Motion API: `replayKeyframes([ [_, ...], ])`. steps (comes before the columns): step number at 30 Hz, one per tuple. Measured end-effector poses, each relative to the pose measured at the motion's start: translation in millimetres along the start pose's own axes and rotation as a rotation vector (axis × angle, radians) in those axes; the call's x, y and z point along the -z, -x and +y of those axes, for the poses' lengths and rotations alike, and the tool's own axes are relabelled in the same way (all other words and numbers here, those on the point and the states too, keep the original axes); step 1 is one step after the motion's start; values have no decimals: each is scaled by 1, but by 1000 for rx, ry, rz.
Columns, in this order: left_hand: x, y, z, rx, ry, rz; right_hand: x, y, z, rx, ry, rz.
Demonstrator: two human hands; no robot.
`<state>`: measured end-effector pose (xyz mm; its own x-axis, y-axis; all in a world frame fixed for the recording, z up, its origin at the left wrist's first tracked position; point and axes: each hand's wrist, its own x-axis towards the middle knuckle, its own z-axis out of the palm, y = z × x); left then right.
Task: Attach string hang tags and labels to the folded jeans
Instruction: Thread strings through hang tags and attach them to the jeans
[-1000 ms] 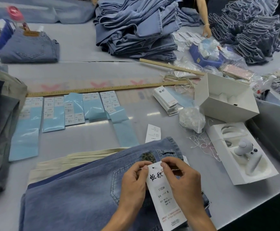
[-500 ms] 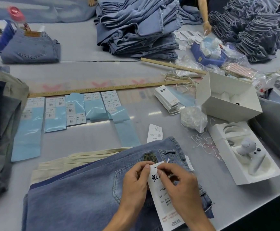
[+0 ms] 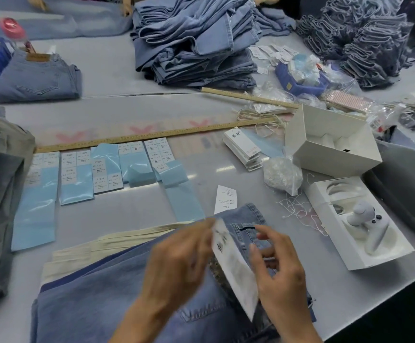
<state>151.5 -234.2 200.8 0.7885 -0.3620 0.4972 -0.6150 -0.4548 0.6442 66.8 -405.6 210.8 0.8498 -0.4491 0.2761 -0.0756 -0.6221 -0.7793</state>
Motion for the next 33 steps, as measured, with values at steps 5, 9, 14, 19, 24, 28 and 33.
replayKeyframes([
  [5,51,-58,-21,-69,-242,234,8,-5,-7,59,-18,104],
  [9,18,-62,14,-386,-162,4,11,-7,-16,205,-12,229],
  [14,7,-65,0,-256,-72,57,8,-12,-26,354,25,213],
  [19,31,-65,-36,-124,-222,262,5,-3,-19,252,-57,208],
  [24,-4,-46,7,-319,74,-7,-8,0,-24,207,-121,170],
  [28,-16,-46,36,-53,299,-156,-11,-3,-23,47,-254,130],
  [33,-32,-47,42,50,365,-272,-3,-8,-4,-82,-302,111],
])
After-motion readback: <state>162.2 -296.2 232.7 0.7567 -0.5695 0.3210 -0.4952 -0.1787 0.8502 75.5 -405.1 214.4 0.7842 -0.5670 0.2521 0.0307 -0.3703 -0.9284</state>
